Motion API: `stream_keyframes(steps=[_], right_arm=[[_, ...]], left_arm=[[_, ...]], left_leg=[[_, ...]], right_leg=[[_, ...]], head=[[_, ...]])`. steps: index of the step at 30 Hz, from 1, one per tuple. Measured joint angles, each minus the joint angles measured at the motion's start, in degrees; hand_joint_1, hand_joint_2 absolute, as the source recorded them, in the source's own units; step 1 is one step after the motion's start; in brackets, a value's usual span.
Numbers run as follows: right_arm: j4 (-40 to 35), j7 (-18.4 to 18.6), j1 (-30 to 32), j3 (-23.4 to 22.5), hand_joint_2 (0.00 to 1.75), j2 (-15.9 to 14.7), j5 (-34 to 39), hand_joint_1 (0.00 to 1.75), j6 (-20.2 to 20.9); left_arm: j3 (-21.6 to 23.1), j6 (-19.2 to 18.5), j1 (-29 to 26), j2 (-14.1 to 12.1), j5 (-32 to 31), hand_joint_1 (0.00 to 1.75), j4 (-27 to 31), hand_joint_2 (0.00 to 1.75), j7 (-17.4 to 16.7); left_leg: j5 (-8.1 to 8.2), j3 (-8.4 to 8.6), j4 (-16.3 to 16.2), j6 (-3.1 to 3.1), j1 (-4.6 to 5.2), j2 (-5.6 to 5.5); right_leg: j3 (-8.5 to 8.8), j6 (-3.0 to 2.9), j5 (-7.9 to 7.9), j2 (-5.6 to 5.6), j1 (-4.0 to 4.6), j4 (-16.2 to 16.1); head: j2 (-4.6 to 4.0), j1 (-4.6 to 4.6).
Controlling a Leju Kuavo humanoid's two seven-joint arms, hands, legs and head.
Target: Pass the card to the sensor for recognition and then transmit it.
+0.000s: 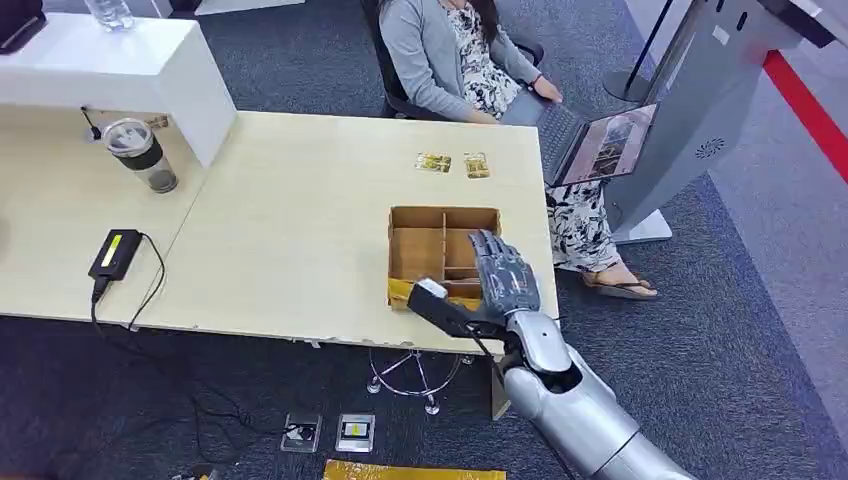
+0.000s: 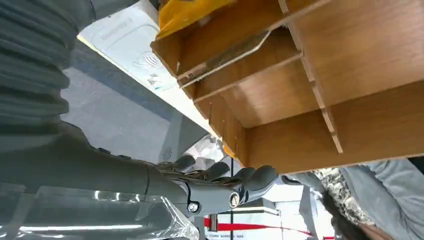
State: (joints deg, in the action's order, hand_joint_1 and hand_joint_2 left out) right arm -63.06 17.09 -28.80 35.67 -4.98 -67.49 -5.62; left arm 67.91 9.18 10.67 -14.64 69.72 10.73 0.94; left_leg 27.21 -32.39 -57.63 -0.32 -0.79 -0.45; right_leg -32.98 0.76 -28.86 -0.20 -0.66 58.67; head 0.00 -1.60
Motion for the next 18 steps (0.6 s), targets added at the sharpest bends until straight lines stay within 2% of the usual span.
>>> stream_keyframes(steps=[5,18], right_arm=[[-0.04,0.41,0.00,0.31,1.75,-0.02,0.09,0.00,1.42],[-0.04,0.83,0.02,0.85,1.75,-0.04,0.35,0.00,1.51]], left_arm=[[0.00,-0.18,0.00,-0.15,0.00,0.00,0.00,0.00,-0.02],[0.00,-0.72,0.00,-0.46,-0.13,0.00,0.00,0.00,-0.02]], left_leg=[[0.00,0.01,0.00,0.00,0.00,0.00],[0.00,0.02,0.00,0.00,0.00,0.01]], right_leg=[[0.00,0.00,0.00,0.00,0.00,0.00],[0.00,0.00,0.00,0.01,0.00,0.00]], head=[[0.00,0.00],[0.00,0.00]])
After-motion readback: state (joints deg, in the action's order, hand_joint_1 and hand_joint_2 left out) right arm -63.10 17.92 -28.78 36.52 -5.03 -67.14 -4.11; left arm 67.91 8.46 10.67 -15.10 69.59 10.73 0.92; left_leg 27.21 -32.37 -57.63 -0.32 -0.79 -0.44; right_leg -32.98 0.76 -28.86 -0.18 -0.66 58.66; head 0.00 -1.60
